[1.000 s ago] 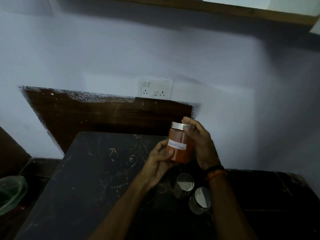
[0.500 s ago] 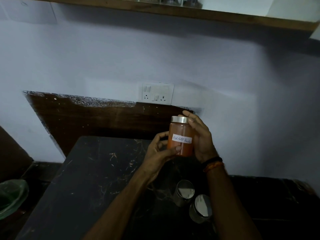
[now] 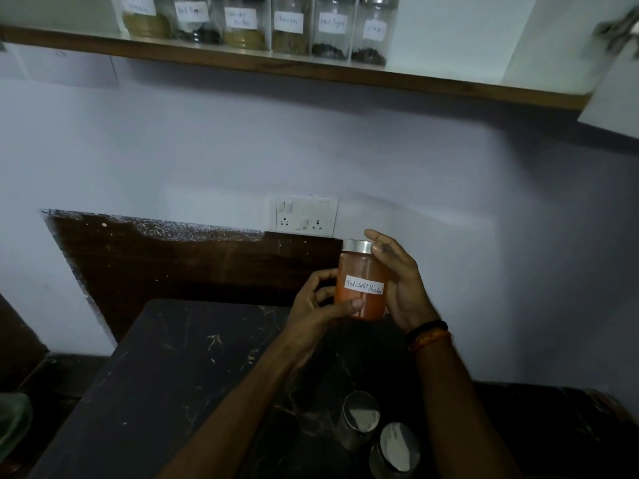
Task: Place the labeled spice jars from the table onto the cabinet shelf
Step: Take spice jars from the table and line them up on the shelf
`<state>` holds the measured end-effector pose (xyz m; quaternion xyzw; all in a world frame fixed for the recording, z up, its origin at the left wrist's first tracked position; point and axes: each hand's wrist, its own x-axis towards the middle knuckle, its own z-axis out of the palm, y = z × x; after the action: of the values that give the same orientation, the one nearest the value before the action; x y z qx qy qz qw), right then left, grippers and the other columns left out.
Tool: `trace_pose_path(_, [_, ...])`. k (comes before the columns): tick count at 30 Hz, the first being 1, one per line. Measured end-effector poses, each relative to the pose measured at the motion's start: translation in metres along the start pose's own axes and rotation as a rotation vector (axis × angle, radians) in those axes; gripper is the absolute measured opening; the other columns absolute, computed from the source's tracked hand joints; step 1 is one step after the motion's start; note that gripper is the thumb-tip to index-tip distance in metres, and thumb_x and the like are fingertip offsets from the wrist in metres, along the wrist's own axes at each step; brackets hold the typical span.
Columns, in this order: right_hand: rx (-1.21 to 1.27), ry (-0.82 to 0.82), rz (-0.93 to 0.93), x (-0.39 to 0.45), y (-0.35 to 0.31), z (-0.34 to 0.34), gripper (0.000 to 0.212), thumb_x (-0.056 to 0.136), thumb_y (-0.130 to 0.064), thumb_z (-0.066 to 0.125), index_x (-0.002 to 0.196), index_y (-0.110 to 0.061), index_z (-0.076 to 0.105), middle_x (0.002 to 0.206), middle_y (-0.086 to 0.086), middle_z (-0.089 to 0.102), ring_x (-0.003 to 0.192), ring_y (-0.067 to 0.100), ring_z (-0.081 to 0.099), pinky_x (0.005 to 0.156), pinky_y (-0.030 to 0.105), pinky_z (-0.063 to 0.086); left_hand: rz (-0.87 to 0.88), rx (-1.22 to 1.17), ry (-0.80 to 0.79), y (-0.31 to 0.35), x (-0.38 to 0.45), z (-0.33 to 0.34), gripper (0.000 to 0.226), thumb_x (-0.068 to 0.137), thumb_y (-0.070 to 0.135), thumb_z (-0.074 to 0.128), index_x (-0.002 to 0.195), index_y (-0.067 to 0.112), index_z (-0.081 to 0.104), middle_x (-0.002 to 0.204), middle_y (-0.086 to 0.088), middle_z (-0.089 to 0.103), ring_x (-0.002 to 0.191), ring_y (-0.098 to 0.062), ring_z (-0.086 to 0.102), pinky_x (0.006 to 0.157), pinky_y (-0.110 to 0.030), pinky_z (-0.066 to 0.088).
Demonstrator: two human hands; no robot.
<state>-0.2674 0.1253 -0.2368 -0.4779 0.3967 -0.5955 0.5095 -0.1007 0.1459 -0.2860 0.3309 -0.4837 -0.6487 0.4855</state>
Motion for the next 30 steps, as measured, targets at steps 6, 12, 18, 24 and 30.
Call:
trace_pose_path(6, [-0.012,-0.003,-0.051,0.007,-0.023,-0.001,0.051,0.085,-0.029,0.063,0.132,-0.010,0.060,0.121,0.012,0.069,0.105,0.026,0.068,0.081,0.034,0.057,-0.012,0.000,-0.097,0.022,0.017,0.001,0.070,0.073,0.017,0.080,0.136,0.018,0.050,0.133,-0.011,0.062,0.118,-0.026,0.065,0.091,-0.046,0.059])
trace_pose_path(12, [-0.017,-0.007,-0.129,0.014,-0.048,0.001,0.052,0.084,-0.026,0.063,0.132,-0.007,0.060,0.125,0.011,0.068,0.110,0.024,0.068,0.089,0.035,0.057,-0.027,0.126,-0.137,0.067,0.042,0.011,0.052,0.081,0.047,0.074,0.123,0.021,0.063,0.124,-0.001,0.069,0.114,-0.024,0.067,0.090,-0.050,0.059])
trace_pose_path(18, [-0.011,-0.051,-0.152,0.019,-0.071,0.010,0.051,0.085,-0.028,0.062,0.133,-0.010,0.059,0.126,0.011,0.069,0.114,0.030,0.067,0.095,0.040,0.056,0.026,0.253,-0.170,0.104,0.060,0.022,0.051,0.082,0.049,0.076,0.127,0.028,0.063,0.123,0.002,0.071,0.115,-0.023,0.068,0.099,-0.053,0.054])
trace_pose_path(24, [0.006,-0.089,-0.169,0.031,-0.095,0.014,0.054,0.084,-0.030,0.061,0.134,-0.011,0.058,0.126,0.010,0.069,0.114,0.029,0.067,0.092,0.037,0.058,0.071,0.353,-0.194,0.144,0.073,0.033,0.050,0.073,0.046,0.079,0.118,0.028,0.069,0.113,0.004,0.075,0.108,-0.020,0.070,0.094,-0.049,0.057])
trace_pose_path(30, [-0.145,-0.030,-0.334,0.052,-0.128,0.013,0.056,0.094,-0.052,0.047,0.132,-0.013,0.062,0.128,0.002,0.068,0.122,0.021,0.062,0.105,0.044,0.049,0.137,0.407,-0.188,0.191,0.087,0.044,0.054,0.068,0.039,0.082,0.115,0.015,0.069,0.107,-0.002,0.077,0.105,-0.025,0.071,0.088,-0.046,0.058])
